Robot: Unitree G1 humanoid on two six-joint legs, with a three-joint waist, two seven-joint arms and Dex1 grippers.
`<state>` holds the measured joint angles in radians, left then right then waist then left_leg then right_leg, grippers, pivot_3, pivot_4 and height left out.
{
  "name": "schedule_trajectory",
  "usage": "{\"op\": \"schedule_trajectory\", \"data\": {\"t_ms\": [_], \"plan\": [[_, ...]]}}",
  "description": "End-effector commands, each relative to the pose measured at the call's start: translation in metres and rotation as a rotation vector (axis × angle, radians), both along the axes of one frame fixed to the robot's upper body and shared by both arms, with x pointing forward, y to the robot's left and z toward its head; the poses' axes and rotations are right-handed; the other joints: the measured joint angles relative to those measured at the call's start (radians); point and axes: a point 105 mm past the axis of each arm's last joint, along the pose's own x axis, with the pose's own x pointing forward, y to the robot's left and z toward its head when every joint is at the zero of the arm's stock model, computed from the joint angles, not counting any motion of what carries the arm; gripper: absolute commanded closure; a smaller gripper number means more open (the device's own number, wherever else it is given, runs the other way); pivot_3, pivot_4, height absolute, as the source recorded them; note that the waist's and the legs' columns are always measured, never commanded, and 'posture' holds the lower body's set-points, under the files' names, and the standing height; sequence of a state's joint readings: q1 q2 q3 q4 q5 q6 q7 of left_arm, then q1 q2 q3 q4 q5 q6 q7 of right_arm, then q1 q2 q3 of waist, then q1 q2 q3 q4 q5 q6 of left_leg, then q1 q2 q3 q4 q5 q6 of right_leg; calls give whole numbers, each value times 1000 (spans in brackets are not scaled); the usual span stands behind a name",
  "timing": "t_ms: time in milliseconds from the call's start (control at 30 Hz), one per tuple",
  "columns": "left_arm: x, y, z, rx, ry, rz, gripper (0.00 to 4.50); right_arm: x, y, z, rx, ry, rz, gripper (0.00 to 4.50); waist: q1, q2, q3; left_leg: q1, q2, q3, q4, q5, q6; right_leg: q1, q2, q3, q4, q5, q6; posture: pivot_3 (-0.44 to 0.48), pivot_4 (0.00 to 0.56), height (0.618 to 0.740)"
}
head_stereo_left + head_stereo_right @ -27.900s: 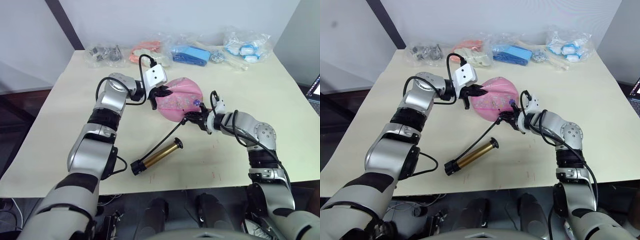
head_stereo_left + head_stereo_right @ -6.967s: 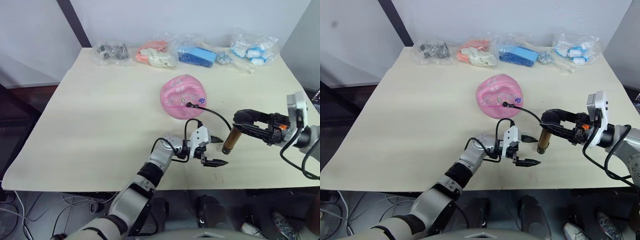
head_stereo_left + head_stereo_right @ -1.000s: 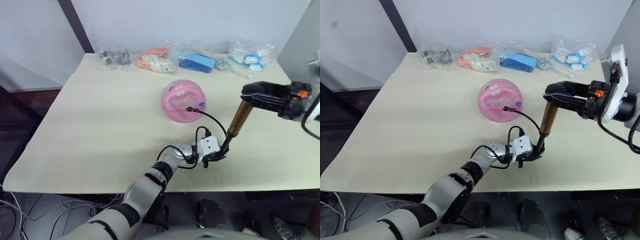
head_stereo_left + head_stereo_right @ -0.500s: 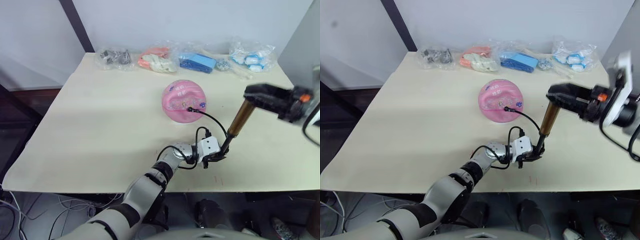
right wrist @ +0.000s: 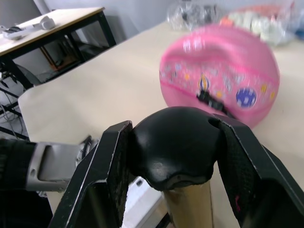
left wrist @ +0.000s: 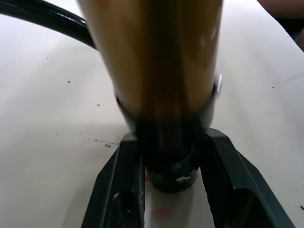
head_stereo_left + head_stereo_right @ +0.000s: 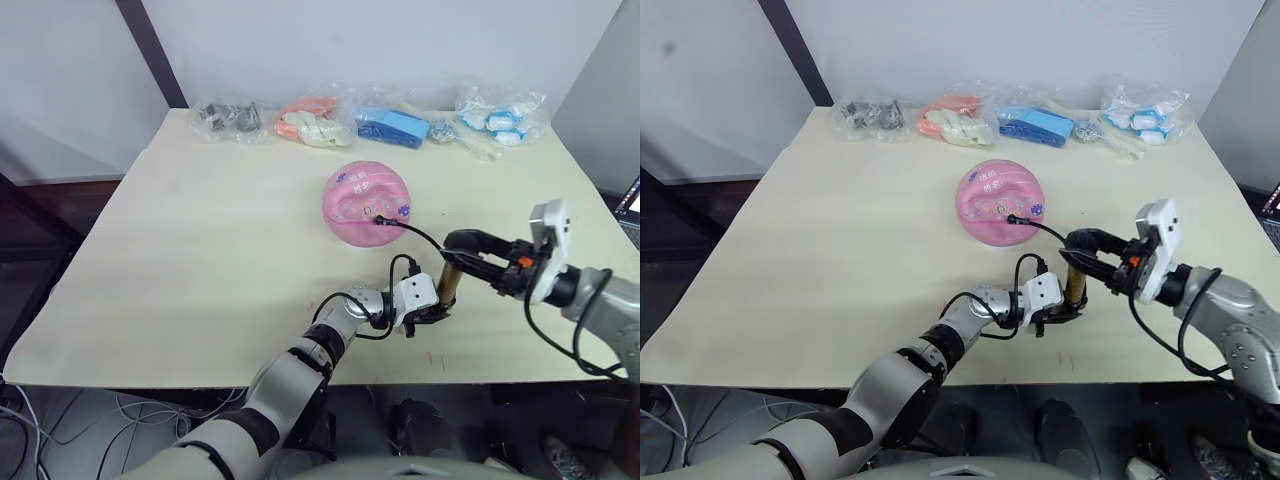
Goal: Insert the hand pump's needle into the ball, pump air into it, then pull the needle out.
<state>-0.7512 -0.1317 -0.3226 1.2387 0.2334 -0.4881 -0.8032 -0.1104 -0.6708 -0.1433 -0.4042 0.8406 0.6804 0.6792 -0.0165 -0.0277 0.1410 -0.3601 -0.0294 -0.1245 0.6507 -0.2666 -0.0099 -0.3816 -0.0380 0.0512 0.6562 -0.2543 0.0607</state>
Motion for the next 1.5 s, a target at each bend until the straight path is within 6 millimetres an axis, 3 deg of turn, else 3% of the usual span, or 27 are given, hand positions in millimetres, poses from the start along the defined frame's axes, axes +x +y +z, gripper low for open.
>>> {"op": "schedule_trajectory", "data": {"t_ms": [33,133,267,433,833,933,1067,1200,1500], "plan": [[-19,4,-27,101,65,-59,3396,-4,3,-34,-36,124,4,2447,0,-1,-1,0,0,0,0,0,0,1,0,0,0,0,0,0,150,740],[-19,4,-27,101,65,-57,3396,-3,2,-21,-25,84,6,2447,0,-1,-1,1,0,-1,0,0,0,1,0,-1,-1,0,0,0,150,740],[-19,5,-28,104,67,-53,3396,0,-4,46,-18,-82,30,2447,-1,1,1,0,0,-2,0,0,0,1,0,-2,-1,0,0,0,150,740],[-19,6,-29,105,73,-49,3396,-4,-7,107,6,-184,60,2447,1,8,7,-3,-1,-2,0,0,0,-1,-1,-2,-2,0,0,0,150,740],[-20,6,-30,104,74,-43,3396,-16,-11,180,10,-288,91,2447,2,10,11,-6,-1,-6,0,0,0,-1,-2,-6,-4,1,-2,0,150,740],[-20,5,-30,105,74,-42,3396,-19,-13,193,7,-313,90,2447,2,11,11,-13,-1,-5,1,0,0,-8,-3,-5,-3,3,-4,0,150,740],[-20,5,-30,104,73,-41,3396,-18,-15,187,13,-291,84,2447,4,11,11,-22,-2,-4,3,0,0,-19,-5,-5,3,3,-4,0,150,740],[-21,4,-31,102,73,-43,3396,-15,-15,150,19,-210,65,2447,5,9,11,-23,-2,-5,2,0,0,-19,-6,-5,2,3,-4,0,150,740],[-21,6,-31,104,73,-44,3396,-16,-10,94,58,-129,29,2447,4,8,9,-18,-3,-6,3,0,0,-14,-4,-7,3,3,-3,0,150,740]]}}
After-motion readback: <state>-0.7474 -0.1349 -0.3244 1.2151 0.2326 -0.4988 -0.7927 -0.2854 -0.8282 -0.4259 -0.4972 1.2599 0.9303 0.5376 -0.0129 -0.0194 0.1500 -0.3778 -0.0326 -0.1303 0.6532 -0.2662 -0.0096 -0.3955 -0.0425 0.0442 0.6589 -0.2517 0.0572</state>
